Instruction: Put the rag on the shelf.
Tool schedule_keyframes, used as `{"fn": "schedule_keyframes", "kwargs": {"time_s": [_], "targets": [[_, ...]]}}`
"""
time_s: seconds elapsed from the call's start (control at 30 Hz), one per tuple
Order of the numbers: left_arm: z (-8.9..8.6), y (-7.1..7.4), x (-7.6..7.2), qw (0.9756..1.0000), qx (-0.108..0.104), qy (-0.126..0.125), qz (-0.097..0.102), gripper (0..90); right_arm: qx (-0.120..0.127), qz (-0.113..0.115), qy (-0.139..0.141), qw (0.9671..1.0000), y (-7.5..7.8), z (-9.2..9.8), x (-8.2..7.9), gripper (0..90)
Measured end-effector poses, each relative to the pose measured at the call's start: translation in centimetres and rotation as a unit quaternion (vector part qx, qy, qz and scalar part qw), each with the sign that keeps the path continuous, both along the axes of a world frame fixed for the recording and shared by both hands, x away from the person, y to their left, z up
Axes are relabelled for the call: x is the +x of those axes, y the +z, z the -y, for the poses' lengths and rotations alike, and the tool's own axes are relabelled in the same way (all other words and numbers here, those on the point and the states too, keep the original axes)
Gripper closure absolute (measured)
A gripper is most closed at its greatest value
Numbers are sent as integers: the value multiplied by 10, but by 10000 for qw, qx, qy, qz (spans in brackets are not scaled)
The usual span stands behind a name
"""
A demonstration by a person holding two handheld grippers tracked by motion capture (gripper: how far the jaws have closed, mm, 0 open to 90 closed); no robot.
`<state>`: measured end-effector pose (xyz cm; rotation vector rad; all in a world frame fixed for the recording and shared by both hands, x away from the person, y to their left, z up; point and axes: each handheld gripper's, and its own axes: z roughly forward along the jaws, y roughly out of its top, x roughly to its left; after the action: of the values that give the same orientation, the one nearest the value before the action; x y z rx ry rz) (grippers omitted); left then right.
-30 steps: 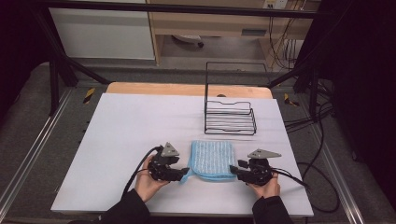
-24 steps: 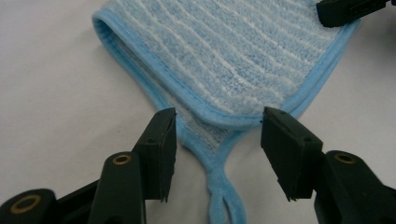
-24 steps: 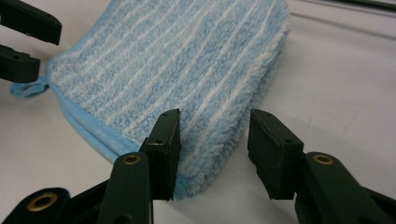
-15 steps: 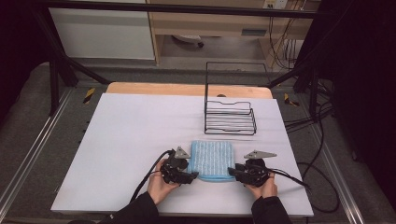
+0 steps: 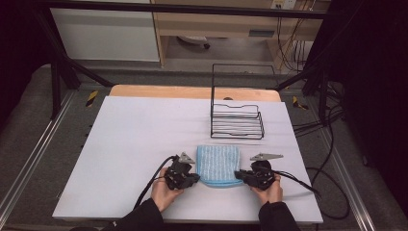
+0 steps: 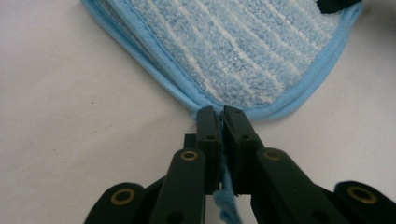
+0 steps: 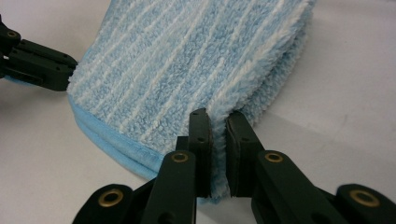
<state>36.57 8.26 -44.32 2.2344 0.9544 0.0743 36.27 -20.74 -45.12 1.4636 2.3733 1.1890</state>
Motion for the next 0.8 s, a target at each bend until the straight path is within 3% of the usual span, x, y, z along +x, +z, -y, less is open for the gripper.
{"fn": "schedule_keyframes", "kwargs": {"time_s": [0.23,0.37,0.63,0.73,0.8], "targets": [[3,3,-8,9998,54,-179,82,872,-15,78,2,10000,4,3,1,837],[5,4,-17,9995,-38,-289,70,872,-16,112,27,9999,8,6,3,835],[15,4,-32,9987,-218,-443,78,868,-268,349,179,9989,8,6,12,825],[14,3,-31,9988,-228,-431,55,848,-326,386,210,9985,5,4,14,811],[11,7,-30,9986,-315,-425,32,782,-343,452,248,9981,6,5,13,793]]}}
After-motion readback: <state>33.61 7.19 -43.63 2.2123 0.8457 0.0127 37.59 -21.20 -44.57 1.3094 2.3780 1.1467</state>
